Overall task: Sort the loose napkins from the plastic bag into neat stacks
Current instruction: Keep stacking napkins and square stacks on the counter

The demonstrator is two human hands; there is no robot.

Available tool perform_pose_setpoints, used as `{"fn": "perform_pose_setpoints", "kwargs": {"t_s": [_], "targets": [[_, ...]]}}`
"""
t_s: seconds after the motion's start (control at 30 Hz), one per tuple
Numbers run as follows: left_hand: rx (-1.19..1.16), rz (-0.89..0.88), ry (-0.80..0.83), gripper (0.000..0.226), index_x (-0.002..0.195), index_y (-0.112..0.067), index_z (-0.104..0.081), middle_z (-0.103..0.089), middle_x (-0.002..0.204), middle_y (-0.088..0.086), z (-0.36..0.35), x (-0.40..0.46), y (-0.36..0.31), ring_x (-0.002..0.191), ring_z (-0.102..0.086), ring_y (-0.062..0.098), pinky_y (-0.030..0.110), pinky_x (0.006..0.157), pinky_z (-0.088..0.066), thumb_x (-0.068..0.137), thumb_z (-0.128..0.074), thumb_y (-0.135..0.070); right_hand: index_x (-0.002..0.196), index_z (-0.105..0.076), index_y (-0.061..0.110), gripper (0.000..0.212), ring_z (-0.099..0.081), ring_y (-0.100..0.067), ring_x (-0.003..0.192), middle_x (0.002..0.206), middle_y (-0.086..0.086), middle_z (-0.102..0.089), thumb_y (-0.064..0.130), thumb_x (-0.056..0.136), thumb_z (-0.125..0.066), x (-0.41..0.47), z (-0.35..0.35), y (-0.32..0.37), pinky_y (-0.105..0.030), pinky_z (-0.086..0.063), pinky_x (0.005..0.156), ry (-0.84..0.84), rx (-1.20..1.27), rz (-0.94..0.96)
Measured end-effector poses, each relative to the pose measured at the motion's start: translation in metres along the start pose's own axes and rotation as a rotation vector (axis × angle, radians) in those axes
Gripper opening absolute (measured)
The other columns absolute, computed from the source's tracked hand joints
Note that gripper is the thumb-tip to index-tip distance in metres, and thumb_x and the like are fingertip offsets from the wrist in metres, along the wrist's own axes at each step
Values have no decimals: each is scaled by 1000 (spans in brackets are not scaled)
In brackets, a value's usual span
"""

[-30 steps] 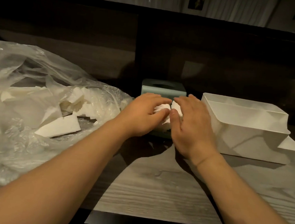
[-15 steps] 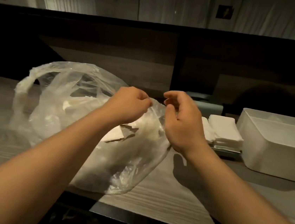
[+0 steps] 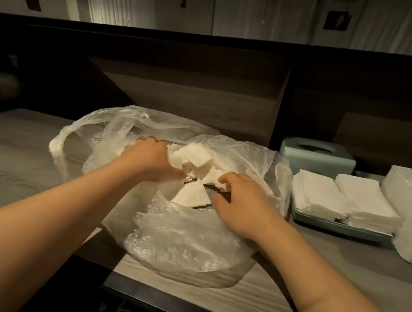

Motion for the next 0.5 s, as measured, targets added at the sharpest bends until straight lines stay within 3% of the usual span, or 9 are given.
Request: {"fn": "perform_pose_setpoints", "kwargs": {"t_s": [0.1,0.17,0.37,0.5], "targets": [[92,20,100,107,148,-25,-43,-49,147,5,-10,4,1,135,-44,32,47,104,-46,62,-69,-83,146,-47,23,52,-48,-17,127,139,1,-52,47,100,-53,-1,-4,1,-25,-37,97,23,-63,18],[132,23,114,103,144,-28,-47,-52,141,5,-12,8,1,131,-47,33,49,103,-45,61,-70,-84,145,-47,23,51,-47,-18,127,139,0,-52,47,100,-52,-2,-8,1,-27,-38,100,47,-84,23],[132,-185,-135,61,122,-27,-61,-53,130,3,4,1,-21,128,-44,33,47,101,-42,75,-69,-65,145,-46,24,51,-43,-19,129,139,0,-50,47,100,-51,-3,-12,3,-31,-39,106,51,-100,27],[132,-22,-105,90,134,-20,-49,-50,136,7,-2,2,2,126,-47,33,47,99,-42,69,-64,-80,141,-50,21,47,-44,-20,126,136,-2,-51,46,101,-49,-4,-13,2,-32,-40,103,67,-132,9]]}}
Point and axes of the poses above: each hand's wrist, its own x-axis towards the middle knuckle, its own z-axis out of the back of the hand, y = z × x, the point moved 10 cm from there along x, towards the middle knuckle
